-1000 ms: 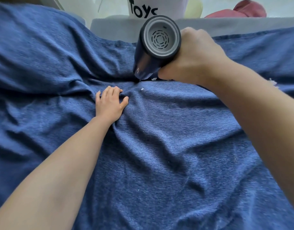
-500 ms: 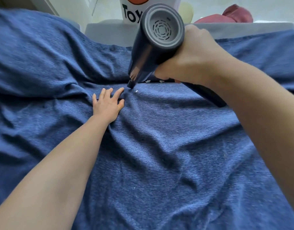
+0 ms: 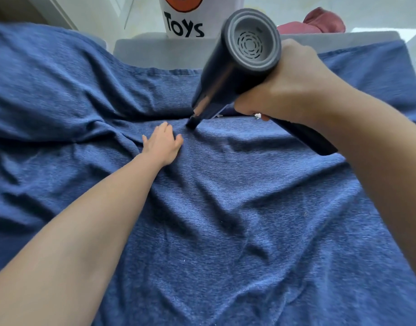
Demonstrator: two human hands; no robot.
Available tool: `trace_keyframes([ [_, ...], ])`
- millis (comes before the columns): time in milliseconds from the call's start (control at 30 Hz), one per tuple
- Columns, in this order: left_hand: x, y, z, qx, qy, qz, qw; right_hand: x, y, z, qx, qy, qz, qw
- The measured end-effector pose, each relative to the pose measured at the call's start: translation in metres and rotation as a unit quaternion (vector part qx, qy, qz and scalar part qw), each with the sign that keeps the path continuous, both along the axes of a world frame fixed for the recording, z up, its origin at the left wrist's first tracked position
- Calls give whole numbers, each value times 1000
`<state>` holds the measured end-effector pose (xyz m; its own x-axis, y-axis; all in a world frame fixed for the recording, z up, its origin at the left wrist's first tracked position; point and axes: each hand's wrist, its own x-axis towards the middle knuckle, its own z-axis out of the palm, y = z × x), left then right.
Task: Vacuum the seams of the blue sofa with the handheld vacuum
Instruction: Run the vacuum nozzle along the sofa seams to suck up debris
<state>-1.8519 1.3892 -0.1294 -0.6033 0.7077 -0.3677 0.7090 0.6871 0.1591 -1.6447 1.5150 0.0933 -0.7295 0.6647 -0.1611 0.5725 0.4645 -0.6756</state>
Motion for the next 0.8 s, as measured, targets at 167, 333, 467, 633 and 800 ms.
trace_keyframes([
  [167, 10, 10, 1, -98, -39, -21, 994, 2, 6, -6, 15, 21, -20, 999],
  [333, 17, 4, -7, -106, -20, -22, 994, -1, 14, -10, 12, 12, -37, 999],
  [467, 21, 0, -11, -88, -8, -20, 996, -14, 13, -25, 23, -29, -42, 998],
  [633, 21, -3, -15, -64, -3, -14, 998, -25, 9, -43, 43, -59, -40, 997],
  [800, 23, -4, -15, -62, -3, -15, 998, -30, 18, -30, 43, -68, -2, 997],
])
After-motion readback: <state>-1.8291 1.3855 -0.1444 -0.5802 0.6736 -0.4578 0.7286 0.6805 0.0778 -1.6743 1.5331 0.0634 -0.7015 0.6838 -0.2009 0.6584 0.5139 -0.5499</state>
